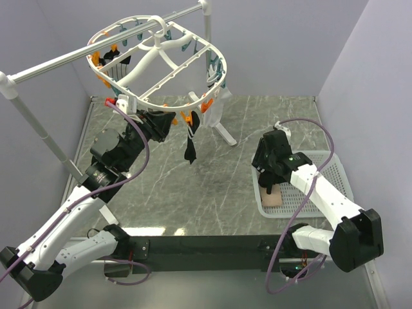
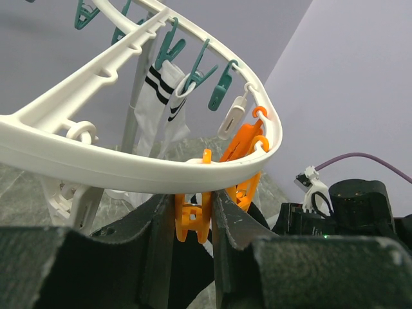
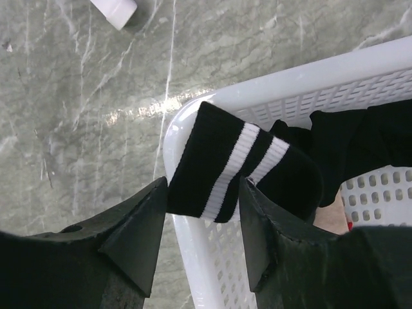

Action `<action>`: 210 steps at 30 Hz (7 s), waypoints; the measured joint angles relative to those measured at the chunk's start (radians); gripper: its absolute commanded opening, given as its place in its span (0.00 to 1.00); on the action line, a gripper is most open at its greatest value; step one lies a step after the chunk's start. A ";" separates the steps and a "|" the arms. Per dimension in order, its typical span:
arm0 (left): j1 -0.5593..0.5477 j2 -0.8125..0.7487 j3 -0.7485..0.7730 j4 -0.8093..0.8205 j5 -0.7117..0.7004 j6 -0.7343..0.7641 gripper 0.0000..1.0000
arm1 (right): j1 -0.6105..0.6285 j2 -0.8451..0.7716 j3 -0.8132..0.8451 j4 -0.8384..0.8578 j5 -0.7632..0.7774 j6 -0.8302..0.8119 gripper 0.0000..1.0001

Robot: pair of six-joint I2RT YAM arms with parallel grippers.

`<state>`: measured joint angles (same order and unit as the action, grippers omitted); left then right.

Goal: Clip the socks to the hanger
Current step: Pick up the sock from the bin, then clamp the sock onto the hanger, then pick up the sock at the center of the board.

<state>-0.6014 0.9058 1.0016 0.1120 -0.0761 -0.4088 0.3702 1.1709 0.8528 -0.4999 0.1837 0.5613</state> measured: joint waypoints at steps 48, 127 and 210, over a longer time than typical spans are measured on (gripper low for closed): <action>0.001 0.031 0.000 0.041 0.033 -0.005 0.23 | 0.028 -0.217 -0.006 0.299 -0.541 -0.145 0.00; -0.484 0.285 0.048 0.309 -0.753 0.041 0.21 | 0.357 -0.156 0.129 0.533 -0.314 0.361 0.00; -0.361 -0.044 0.074 -0.136 -0.568 -0.005 0.85 | 0.359 -0.338 -0.166 0.237 -0.241 -0.016 0.75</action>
<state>-0.9627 0.8619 1.0756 -0.0242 -0.6445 -0.4133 0.7288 0.8330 0.6872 -0.2634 -0.0574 0.5453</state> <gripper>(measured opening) 0.835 0.782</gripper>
